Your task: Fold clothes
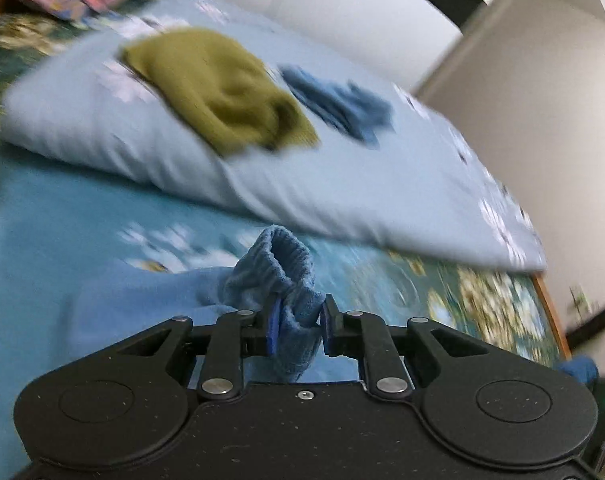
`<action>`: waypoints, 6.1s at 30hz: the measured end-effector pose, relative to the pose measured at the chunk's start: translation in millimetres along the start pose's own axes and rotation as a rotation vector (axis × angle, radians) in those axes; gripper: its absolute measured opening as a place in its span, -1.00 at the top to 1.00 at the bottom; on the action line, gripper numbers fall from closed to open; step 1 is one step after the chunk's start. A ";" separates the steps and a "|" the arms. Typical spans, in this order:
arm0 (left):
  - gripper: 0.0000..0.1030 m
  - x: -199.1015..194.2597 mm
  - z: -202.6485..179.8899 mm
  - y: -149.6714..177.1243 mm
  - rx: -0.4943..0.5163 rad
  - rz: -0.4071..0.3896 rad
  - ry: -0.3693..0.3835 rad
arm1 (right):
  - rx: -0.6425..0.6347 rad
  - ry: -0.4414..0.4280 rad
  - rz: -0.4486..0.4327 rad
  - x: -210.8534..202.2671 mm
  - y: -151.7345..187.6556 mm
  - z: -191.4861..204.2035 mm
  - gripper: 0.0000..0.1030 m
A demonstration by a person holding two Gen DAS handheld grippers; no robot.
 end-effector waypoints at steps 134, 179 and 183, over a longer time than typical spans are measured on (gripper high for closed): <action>-0.56 73.0 -479.8 162.1 0.376 0.415 0.132 | -0.103 -0.003 0.056 -303.5 -122.0 -447.9 -0.21; -0.97 -306.4 -91.0 135.4 0.066 -0.286 -0.521 | -0.710 -0.130 -0.100 -238.3 85.3 146.5 -1.00; -0.97 -301.2 -89.1 129.7 0.033 -0.288 -0.545 | -0.731 -0.143 -0.091 -228.8 77.5 153.4 -1.00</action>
Point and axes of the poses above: each gripper's, at about its wrist camera, not at the fingertips, and x roughly the way its jaws point, z to its left, y to its underside, the point moved 4 cm from there along x, roughly the way its jaws point, and after that the axes turned 4 degrees about z, right-handed, at the moved point
